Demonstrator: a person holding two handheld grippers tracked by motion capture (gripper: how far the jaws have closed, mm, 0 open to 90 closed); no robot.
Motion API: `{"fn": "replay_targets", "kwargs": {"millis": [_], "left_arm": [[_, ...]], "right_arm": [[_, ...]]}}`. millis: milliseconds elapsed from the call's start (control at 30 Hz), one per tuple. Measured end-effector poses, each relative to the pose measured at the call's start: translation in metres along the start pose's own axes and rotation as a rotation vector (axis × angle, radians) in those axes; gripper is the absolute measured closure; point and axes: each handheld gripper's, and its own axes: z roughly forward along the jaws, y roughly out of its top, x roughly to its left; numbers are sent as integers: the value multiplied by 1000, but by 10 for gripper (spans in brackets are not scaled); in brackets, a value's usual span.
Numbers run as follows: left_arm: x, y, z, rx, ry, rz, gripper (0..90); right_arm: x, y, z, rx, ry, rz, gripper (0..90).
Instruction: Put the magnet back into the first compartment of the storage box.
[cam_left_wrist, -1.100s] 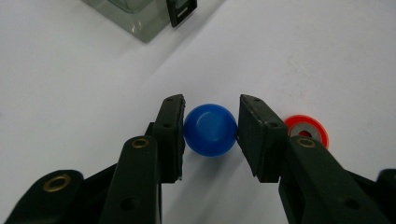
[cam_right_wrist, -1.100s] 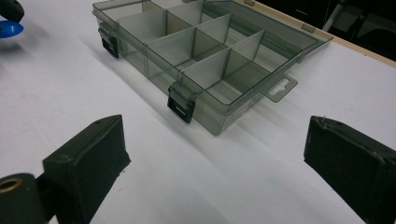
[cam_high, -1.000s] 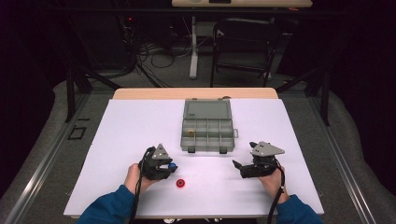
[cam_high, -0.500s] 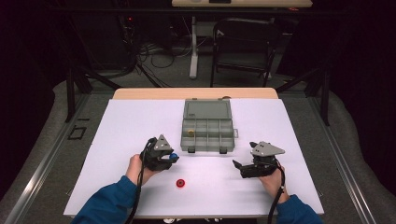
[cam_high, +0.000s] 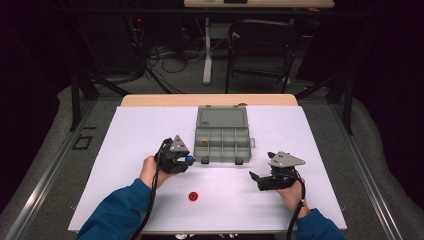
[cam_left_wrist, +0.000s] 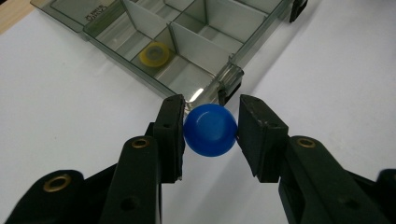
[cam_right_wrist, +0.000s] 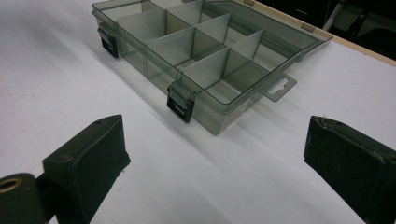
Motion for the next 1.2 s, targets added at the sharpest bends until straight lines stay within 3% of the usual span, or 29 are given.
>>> {"fn": "replay_targets", "kwargs": {"millis": [767,1200], "left_arm": [[20,30,5,-18,12,-2,618],[35,44,8,-29,33,-24,618]], "right_arm": [[1,0,0,-3,1,0,50],[1,0,2,-1,5,0,50]]}}
